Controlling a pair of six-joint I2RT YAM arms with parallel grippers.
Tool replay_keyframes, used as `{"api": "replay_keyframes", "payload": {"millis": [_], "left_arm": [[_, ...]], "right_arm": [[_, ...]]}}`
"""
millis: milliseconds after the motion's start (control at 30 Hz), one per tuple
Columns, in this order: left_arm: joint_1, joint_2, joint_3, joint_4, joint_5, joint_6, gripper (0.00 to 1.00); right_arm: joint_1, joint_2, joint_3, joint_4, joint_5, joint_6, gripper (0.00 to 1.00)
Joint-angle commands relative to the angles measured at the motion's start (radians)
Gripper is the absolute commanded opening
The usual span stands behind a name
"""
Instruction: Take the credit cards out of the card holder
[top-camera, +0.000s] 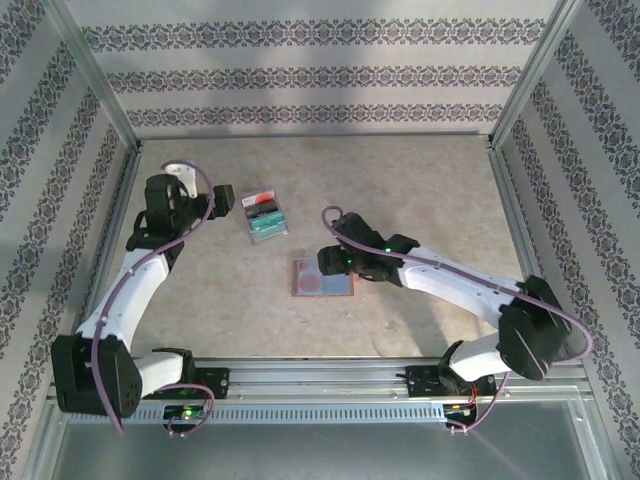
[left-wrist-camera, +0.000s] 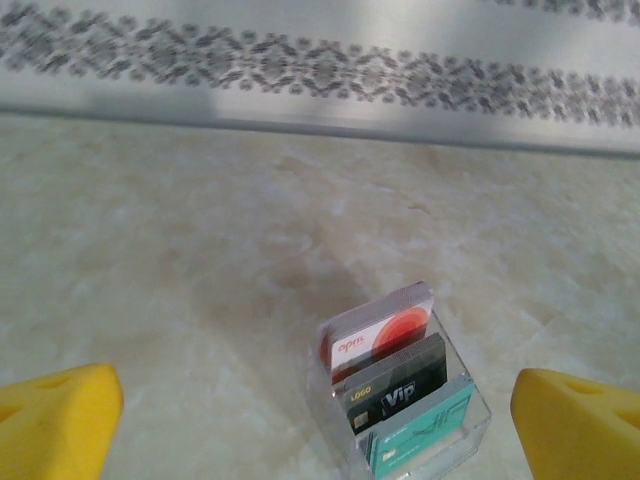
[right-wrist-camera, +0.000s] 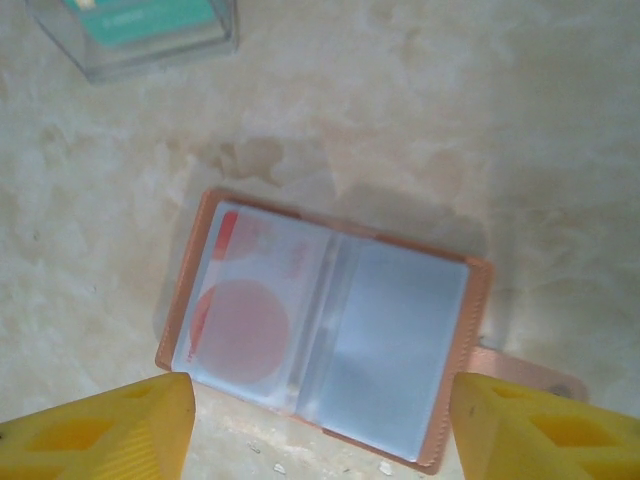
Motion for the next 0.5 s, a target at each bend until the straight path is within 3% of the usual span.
{"api": "replay_keyframes", "payload": {"millis": [0,167,467], "left_arm": [[0.010,-0.090,-0.094,-0.024,-0.094,-0.201,0.99],[0.010,-0.209,-0.219,-0.077,-0.070,-0.289,0.99],[0.010,-0.312,-0.291,-0.127,-0.103,-0.306,0.99]], "right_arm": [[0.047,0.082,0.064,-0.053,0.029,0.042,0.67],[0.100,0.231,0.144,-0.080,0.019,0.064,0.66],[0.114,0.361,0.227,-0.107,0.036,0.051,0.69]]}}
